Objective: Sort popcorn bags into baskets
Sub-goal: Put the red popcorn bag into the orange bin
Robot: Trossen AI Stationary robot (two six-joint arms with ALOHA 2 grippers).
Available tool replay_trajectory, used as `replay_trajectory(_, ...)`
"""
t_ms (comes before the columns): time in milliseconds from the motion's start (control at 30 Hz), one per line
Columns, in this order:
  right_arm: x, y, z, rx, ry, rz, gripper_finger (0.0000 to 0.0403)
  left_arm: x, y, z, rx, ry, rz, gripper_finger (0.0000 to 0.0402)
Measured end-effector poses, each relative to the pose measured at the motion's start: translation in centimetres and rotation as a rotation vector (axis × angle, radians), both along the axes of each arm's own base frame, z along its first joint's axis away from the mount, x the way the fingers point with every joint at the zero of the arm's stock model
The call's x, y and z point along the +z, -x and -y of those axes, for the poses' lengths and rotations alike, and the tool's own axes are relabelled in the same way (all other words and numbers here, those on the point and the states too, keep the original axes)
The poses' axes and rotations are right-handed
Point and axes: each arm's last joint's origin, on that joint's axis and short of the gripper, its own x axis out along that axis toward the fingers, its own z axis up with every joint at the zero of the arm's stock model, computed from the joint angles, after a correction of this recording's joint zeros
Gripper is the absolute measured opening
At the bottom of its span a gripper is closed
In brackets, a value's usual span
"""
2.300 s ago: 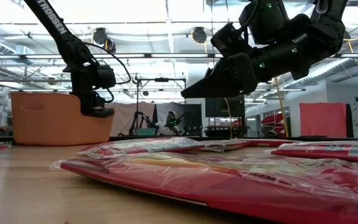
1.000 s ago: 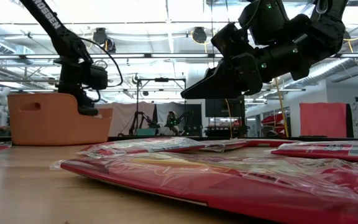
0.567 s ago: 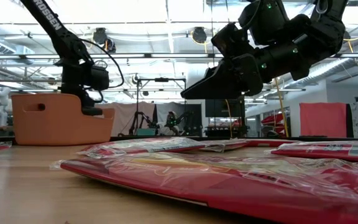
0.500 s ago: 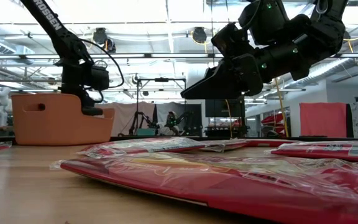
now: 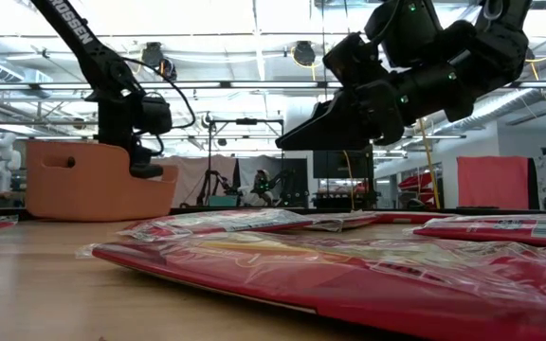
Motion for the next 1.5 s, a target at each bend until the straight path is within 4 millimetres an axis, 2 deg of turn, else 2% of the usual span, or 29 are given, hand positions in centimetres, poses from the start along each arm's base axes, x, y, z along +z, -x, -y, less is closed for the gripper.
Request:
replay_trajectory(133,0.0,0.0,0.0,-0.006,-0.02,-0.001,0.0233,0.6,0.2,0.1,-0.013,-0.035,-0.008,0.0004)
replay_trajectory(400,0.0,0.0,0.0,-0.008,-0.021,-0.001,0.0233,3.5,0.8,0.7,-0.032,-0.155,0.028,0.0002)
replay_trajectory(533,0.0,0.0,0.0,-0.01,-0.022,-0.001,0.0233,4.1,1.3,1.1,0.003,-0.143,0.037,0.0005)
replay_trajectory(667,0.0,0.0,0.0,-0.017,-0.042,-0.002,0.0233,3.9,1.8,1.8,0.047,-0.059,0.025,0.0039)
replay_trajectory(867,0.0,0.0,0.0,-0.026,-0.063,-0.003,0.0233,3.4,1.1,2.7,-0.024,-0.03,0.007,0.0121)
replay_trajectory(1000,0.0,0.0,0.1,-0.042,-0.065,-0.002,0.0233,3.6,0.4,2.6,-0.013,-0.102,0.026,0.0172)
replay_trajectory(1133,0.1,0.0,0.6,-0.14,-0.033,0.009,0.0233,4.0,-0.5,2.1,-0.043,-0.199,0.072,0.0206)
replay_trajectory(1300,0.3,-0.1,1.8,-0.213,-0.068,0.043,0.0233,4.7,-1.3,0.8,-0.053,-0.328,0.171,0.0222)
replay_trajectory(1500,0.6,-0.2,3.3,-0.288,-0.163,0.081,0.0233,4.2,-0.2,-0.5,0.03,-0.327,0.164,0.0196)
